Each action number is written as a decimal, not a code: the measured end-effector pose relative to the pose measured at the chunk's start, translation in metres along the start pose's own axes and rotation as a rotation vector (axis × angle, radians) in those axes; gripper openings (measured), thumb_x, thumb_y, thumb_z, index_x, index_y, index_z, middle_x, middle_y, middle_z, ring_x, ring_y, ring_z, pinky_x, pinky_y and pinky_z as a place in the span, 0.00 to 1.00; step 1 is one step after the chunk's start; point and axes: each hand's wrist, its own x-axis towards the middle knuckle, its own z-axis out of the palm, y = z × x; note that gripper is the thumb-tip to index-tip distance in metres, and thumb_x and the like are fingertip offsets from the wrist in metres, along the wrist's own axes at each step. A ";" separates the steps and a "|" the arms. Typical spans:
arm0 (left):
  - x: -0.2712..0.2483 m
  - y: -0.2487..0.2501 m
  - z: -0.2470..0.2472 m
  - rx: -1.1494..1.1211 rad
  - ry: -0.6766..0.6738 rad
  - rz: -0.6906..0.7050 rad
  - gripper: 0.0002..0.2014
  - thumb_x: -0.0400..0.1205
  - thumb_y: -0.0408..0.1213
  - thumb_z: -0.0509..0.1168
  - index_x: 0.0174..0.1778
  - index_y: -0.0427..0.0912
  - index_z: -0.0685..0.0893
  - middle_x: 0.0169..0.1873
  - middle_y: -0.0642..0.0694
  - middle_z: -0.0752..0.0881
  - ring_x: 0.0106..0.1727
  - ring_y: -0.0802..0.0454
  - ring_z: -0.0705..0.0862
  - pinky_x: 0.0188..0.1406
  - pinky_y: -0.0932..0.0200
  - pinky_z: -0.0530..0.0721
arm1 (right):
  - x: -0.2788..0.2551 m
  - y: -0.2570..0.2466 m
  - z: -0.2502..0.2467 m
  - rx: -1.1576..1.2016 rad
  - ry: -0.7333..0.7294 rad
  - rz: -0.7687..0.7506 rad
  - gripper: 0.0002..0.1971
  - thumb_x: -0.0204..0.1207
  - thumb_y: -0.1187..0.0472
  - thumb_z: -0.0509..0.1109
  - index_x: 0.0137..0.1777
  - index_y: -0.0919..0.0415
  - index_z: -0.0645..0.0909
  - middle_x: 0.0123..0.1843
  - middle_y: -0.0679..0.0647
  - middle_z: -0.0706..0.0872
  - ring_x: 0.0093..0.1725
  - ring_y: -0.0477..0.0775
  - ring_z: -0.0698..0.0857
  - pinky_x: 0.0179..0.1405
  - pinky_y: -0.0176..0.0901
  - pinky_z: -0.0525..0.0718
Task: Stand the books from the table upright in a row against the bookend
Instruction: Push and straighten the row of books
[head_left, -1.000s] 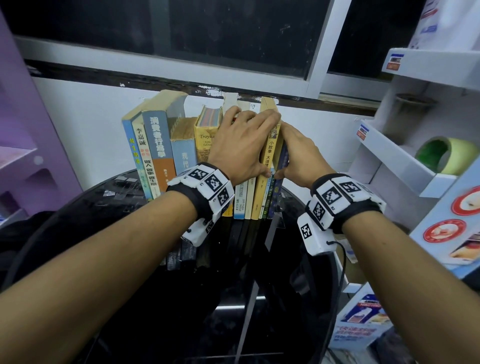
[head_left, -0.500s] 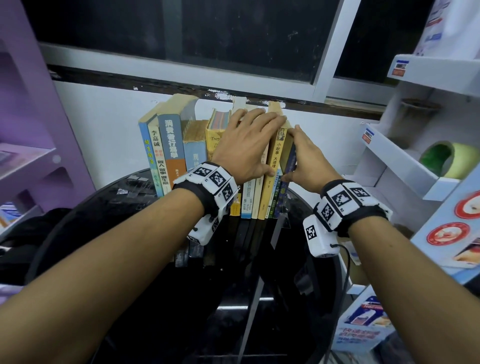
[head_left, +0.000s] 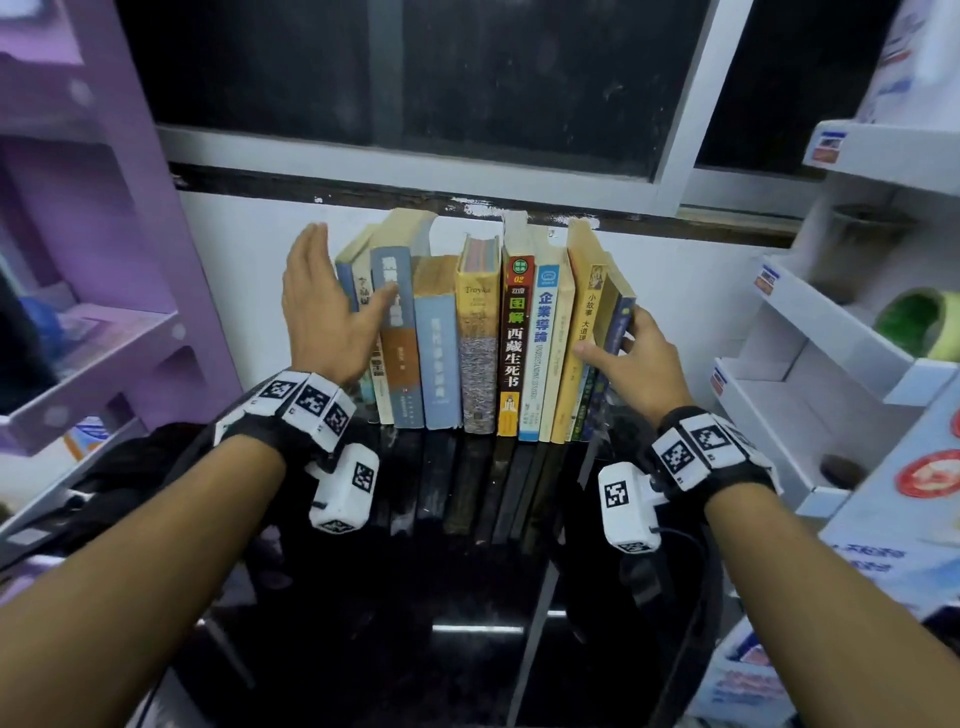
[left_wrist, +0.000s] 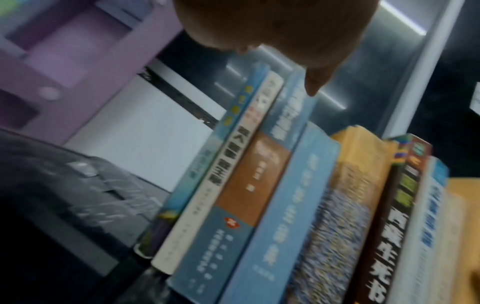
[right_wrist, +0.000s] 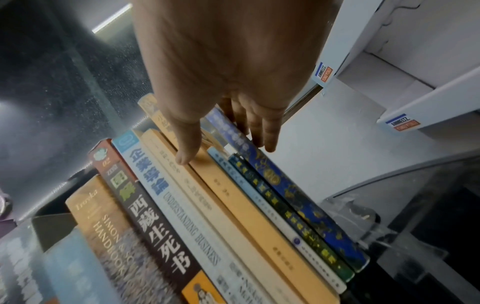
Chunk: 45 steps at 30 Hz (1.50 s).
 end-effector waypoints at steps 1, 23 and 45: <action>0.001 -0.011 -0.002 -0.047 -0.080 -0.071 0.42 0.79 0.56 0.67 0.82 0.39 0.58 0.81 0.40 0.63 0.81 0.44 0.61 0.81 0.46 0.59 | -0.001 0.000 0.003 -0.001 0.022 -0.002 0.30 0.73 0.56 0.78 0.72 0.57 0.72 0.57 0.46 0.82 0.54 0.47 0.81 0.54 0.38 0.77; 0.010 -0.004 0.003 0.023 -0.401 -0.018 0.22 0.82 0.48 0.65 0.70 0.42 0.75 0.60 0.40 0.86 0.58 0.40 0.85 0.53 0.51 0.81 | 0.011 0.005 -0.005 -0.140 -0.010 -0.072 0.21 0.74 0.58 0.78 0.65 0.56 0.77 0.55 0.49 0.87 0.51 0.50 0.85 0.55 0.42 0.82; 0.002 -0.015 0.002 0.034 -0.352 -0.060 0.24 0.82 0.53 0.62 0.72 0.46 0.73 0.57 0.38 0.87 0.56 0.35 0.84 0.55 0.43 0.83 | 0.011 0.003 0.002 -0.184 -0.043 -0.055 0.25 0.74 0.56 0.77 0.69 0.57 0.75 0.61 0.55 0.87 0.57 0.57 0.87 0.63 0.53 0.84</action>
